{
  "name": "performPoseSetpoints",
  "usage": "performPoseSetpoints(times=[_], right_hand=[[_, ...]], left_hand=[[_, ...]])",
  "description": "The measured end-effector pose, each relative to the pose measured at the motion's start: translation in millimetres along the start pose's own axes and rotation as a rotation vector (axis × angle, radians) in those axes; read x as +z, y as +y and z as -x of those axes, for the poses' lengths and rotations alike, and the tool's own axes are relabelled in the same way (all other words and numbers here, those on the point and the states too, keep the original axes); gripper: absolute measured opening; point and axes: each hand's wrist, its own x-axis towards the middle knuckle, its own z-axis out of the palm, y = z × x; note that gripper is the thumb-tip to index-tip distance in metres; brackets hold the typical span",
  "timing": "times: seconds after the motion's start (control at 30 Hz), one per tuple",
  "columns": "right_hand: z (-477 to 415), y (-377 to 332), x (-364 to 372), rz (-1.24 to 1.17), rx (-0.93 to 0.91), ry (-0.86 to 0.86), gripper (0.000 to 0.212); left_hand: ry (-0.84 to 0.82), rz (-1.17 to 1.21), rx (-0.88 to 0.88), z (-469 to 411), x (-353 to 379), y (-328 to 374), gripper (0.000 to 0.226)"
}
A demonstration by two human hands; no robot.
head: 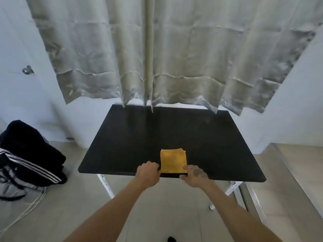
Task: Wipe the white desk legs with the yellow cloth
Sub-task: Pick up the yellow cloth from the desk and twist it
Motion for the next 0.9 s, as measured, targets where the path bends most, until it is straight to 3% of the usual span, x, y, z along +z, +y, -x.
performPoseSetpoints(times=[0.2,0.33,0.5,0.7,0.9], right_hand=[[-87,24,8,-0.045,0.091,-0.046,0.053],[-135,35,11,-0.093,0.134,-0.027,0.039],[-169,41,15,-0.137,0.236,0.011,0.033],[-189,44,28,-0.18,0.289,0.099,0.042],[-194,36,33,-0.209,0.303,0.136,0.037]], left_hand=[[-0.143,0.078,-0.133,-71,32,3,0.018],[-0.175,0.14,-0.234,-113,52,4,0.017],[-0.16,0.185,-0.402,-149,66,9,0.008],[-0.08,0.317,-0.629,-172,81,16,0.021],[-0.019,0.322,-0.623,-179,95,28,0.026]])
